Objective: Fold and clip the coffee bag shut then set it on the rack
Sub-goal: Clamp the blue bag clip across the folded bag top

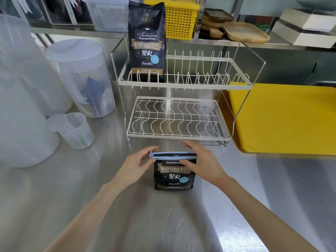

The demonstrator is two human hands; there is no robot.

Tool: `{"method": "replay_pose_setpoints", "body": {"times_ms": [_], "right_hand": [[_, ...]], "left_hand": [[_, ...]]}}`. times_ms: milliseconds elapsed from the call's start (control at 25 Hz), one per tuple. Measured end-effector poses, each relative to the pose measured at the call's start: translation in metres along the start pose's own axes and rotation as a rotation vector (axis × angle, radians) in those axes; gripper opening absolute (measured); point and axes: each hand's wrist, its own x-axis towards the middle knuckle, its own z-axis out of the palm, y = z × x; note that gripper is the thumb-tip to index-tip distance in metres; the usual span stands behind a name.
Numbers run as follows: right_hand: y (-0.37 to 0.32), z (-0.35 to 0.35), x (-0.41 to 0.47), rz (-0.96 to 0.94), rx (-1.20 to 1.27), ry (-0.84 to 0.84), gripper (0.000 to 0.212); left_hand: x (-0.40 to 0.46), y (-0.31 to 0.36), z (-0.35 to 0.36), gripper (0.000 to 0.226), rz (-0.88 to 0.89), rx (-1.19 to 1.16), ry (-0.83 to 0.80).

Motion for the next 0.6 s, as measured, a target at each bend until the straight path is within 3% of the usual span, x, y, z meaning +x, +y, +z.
{"method": "replay_pose_setpoints", "body": {"times_ms": [120,280,400,600], "right_hand": [[0.012,0.005,-0.014,0.209,0.333,0.008,0.059],[0.02,0.019,-0.024,0.332,0.623,0.125,0.047],[0.024,0.027,-0.028,0.37,0.608,0.131,0.037],[0.023,0.028,-0.03,0.362,0.625,0.165,0.018]], "left_hand": [[-0.003,0.002,0.01,0.039,-0.118,-0.154,0.082],[-0.011,0.002,0.028,0.048,-0.171,-0.293,0.068],[-0.013,0.0,0.037,0.036,-0.219,-0.358,0.088],[-0.007,-0.003,0.039,0.039,-0.216,-0.36,0.103]]}}
